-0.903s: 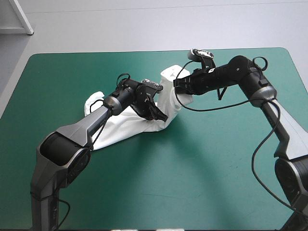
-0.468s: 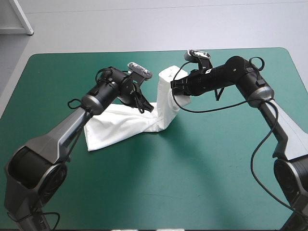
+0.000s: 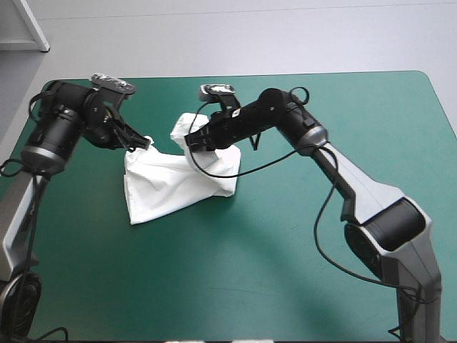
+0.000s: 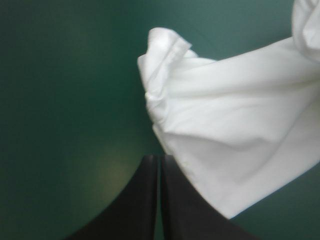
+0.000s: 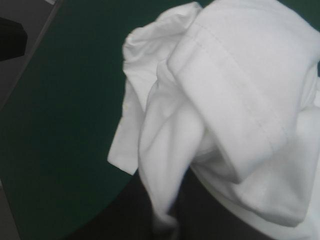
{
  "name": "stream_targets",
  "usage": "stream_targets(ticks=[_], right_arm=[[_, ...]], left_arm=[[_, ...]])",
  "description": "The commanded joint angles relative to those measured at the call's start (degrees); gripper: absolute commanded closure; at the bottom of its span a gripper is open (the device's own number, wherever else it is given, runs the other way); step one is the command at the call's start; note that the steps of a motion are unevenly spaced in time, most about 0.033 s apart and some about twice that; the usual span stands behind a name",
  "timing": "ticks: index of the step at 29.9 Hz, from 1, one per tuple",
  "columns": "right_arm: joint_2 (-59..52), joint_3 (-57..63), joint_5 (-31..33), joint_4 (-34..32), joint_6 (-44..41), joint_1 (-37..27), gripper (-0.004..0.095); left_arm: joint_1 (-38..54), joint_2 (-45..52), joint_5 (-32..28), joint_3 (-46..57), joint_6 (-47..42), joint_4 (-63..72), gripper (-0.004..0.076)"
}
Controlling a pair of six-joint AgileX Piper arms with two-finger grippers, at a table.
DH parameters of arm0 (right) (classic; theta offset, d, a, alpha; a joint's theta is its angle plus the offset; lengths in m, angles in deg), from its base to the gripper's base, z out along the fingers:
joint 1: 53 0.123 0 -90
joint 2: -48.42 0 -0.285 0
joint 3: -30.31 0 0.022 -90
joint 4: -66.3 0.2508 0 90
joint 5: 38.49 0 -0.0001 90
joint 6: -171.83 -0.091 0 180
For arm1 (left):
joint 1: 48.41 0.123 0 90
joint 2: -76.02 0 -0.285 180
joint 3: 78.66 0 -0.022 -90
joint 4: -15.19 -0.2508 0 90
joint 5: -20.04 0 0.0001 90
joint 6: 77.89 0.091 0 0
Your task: Fold the cloth
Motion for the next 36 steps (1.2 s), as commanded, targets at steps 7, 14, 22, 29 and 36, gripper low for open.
stream_targets(ticks=[7, 14, 22, 29, 36], right_arm=[[14.58, -24.07, 3.96, 6.56, -2.45, 8.37, 0.0916], [20.31, -32.7, 8.88, 9.57, -1.07, 9.73, 0.077], [20.21, -41.98, 10.18, 8.6, -2.33, 8.87, 0.0217], [20.09, -53.4, 12.53, 0.96, -10.56, 5.74, 0.0237], [19.4, -54.86, 12.78, 1.49, -14.61, -1.02, 0.0237]], left_arm=[[7.19, 8.83, 0.76, 1.16, 0.42, -0.82, 0.0704], [7.19, 8.94, 0.41, 1.16, 0.42, -0.39, 0.0705], [7.19, 8.94, -0.28, 1.16, 0.42, -0.39, 0.0704], [7.19, 8.94, -1.17, 1.16, 0.42, -0.39, 0.0704], [7.19, 8.94, -1.17, 1.16, 0.72, -0.09, 0.0705]])
